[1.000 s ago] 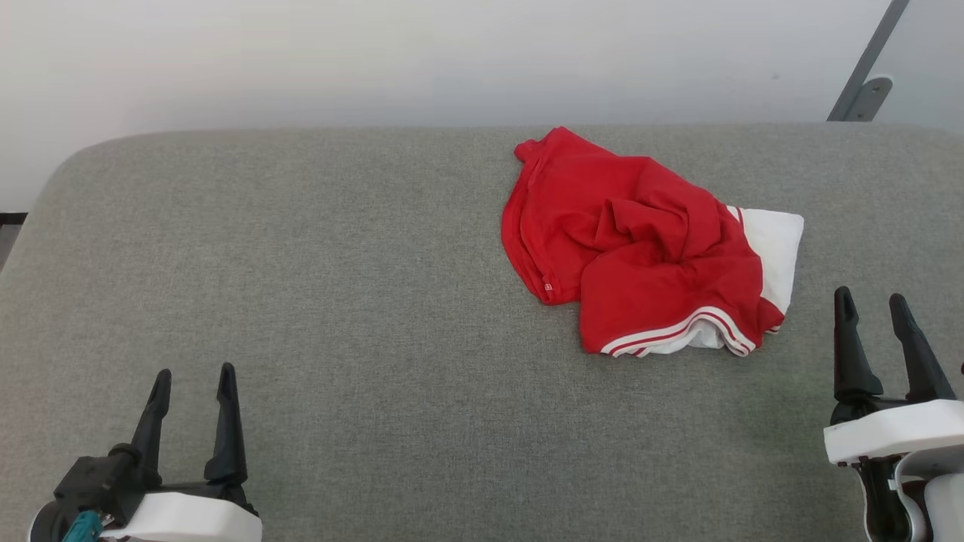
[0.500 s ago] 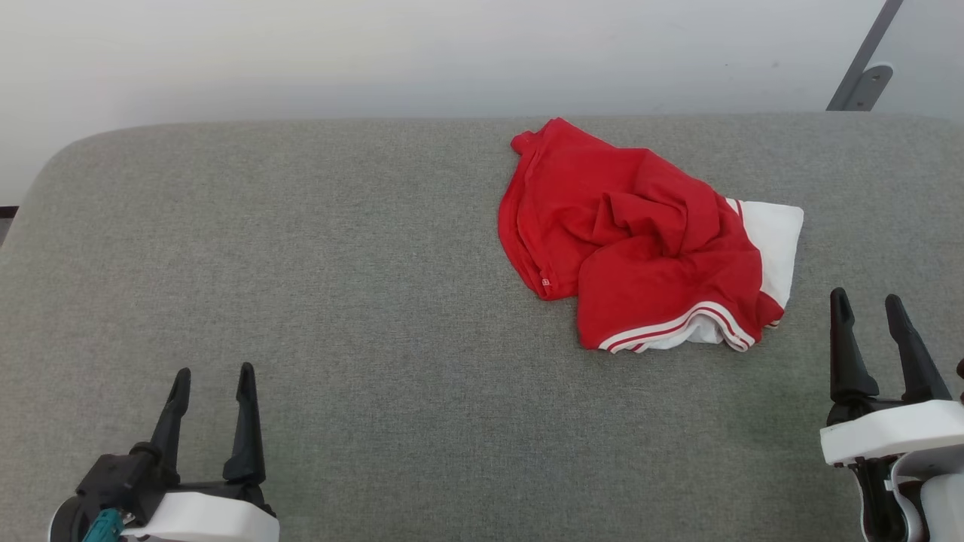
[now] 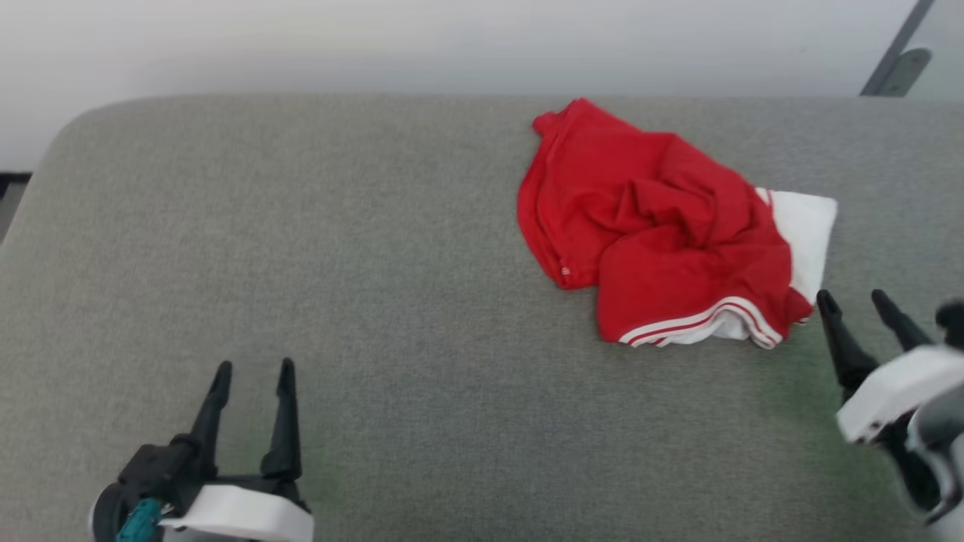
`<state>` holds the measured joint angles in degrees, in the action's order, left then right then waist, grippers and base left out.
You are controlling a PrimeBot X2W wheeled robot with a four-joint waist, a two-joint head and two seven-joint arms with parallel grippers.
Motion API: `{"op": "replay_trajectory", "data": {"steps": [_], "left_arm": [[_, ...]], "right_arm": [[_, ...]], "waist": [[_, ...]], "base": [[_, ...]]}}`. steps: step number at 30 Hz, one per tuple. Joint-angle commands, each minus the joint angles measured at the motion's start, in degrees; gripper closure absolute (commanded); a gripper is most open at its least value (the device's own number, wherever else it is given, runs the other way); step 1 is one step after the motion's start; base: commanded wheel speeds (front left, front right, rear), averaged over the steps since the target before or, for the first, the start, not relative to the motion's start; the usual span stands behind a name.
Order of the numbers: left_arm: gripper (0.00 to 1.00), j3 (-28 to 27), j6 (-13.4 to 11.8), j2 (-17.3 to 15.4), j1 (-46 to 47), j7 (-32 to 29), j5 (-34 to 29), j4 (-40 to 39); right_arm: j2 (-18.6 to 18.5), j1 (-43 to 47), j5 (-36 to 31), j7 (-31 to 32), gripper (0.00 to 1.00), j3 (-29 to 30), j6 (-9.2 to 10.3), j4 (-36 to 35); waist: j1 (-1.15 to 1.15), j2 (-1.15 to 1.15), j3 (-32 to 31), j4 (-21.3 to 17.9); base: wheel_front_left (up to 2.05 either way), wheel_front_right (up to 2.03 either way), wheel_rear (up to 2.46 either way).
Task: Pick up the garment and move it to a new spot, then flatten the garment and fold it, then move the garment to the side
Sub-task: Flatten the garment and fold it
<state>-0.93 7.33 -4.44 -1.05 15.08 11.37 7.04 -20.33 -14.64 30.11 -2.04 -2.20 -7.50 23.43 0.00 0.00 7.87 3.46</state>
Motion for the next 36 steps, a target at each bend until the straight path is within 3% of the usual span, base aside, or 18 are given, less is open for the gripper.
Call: {"op": "replay_trajectory", "data": {"steps": [1,7,12,17,23,24,25,36], "left_arm": [[0.0,0.4,0.2,0.2,1.2,0.1,0.7,0.2],[0.0,2.9,0.2,1.2,2.8,0.1,1.4,1.5],[0.0,4.6,0.1,1.4,4.8,0.1,1.6,2.7],[0.0,6.4,0.1,1.5,6.8,0.1,3.0,3.5],[0.0,7.7,0.1,1.5,8.3,0.1,4.6,4.5],[0.0,7.7,0.1,1.5,8.3,0.1,4.8,4.5],[0.0,7.6,0.1,1.5,8.3,0.1,4.6,4.5],[0.0,6.0,0.1,1.5,8.3,0.1,3.2,4.8]], "right_arm": [[-1.5,-1.5,-0.2,2.8,0.0,-0.6,0.02,0.6],[-8.8,-8.7,0.6,20.9,0.0,-1.5,0.02,2.9],[-12.1,-14.6,1.6,32.5,0.0,-1.2,0.02,5.7],[-11.8,-20.3,1.3,39.7,0.0,-1.6,0.02,10.6],[-10.1,-22.4,1.3,41.4,0.0,-4.1,0.0,16.0],[-9.8,-22.2,2.1,41.7,0.42,-5.0,-0.01,16.0],[-9.7,-22.1,3.0,41.3,0.97,-5.1,-0.02,15.9],[-14.2,-22.1,6.8,31.3,1.0,-1.8,0.06,16.3]], "waist": [[0.0,0.0,1.4,1.0],[0.0,0.0,4.8,4.0],[0.0,0.0,7.6,6.6],[0.0,0.0,10.1,8.1],[0.0,0.0,10.6,9.1],[0.0,0.0,10.6,9.1],[0.0,0.0,10.6,9.0],[0.0,0.0,9.4,4.6]], "base": [[0.0,0.0,0.0],[0.0,0.0,0.0],[0.0,0.0,0.0],[0.0,0.0,0.0],[0.0,0.0,0.0],[0.0,0.0,0.0],[0.0,0.0,0.0],[0.0,0.0,0.0]]}}
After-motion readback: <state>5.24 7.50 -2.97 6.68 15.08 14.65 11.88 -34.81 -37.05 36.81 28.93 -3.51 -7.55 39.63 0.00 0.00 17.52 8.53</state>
